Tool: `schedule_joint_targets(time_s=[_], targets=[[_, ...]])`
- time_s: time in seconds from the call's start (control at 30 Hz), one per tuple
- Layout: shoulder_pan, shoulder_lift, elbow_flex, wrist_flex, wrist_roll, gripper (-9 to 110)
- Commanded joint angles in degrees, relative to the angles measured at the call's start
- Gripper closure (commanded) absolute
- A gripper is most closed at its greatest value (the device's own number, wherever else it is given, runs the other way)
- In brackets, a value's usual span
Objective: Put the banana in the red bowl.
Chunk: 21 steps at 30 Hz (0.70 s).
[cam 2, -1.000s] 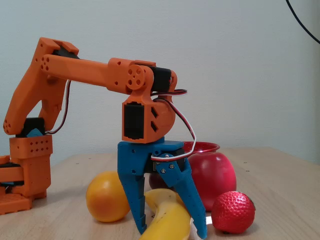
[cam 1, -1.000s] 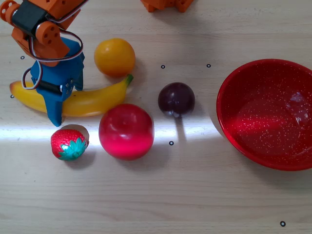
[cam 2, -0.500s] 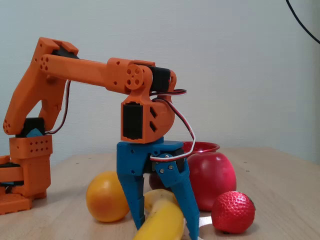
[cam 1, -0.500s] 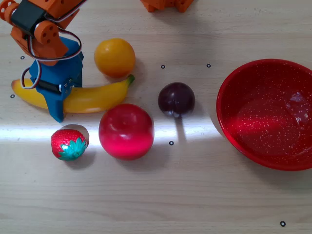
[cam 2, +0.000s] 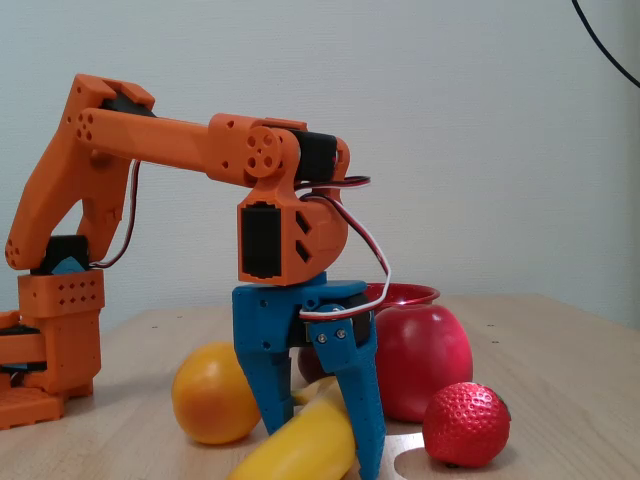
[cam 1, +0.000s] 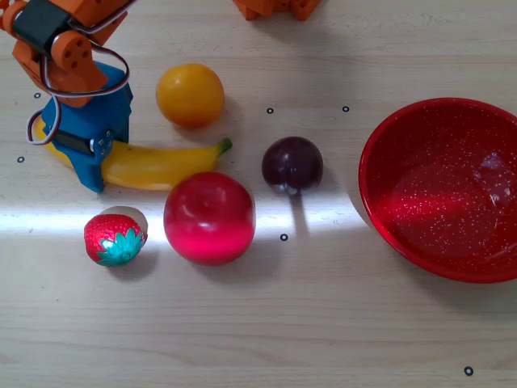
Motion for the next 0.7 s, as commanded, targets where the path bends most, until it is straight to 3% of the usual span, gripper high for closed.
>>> schedule_joint_targets(time_s=[0.0, 0.07, 0.67], targets=[[-1.93, 1.05, 0.18, 0.97, 1.14, 94], [-1.93, 1.14, 0.18, 1.14, 1.14, 101], [-3.08, 5.27, -11.69, 17.58, 2.72, 101]])
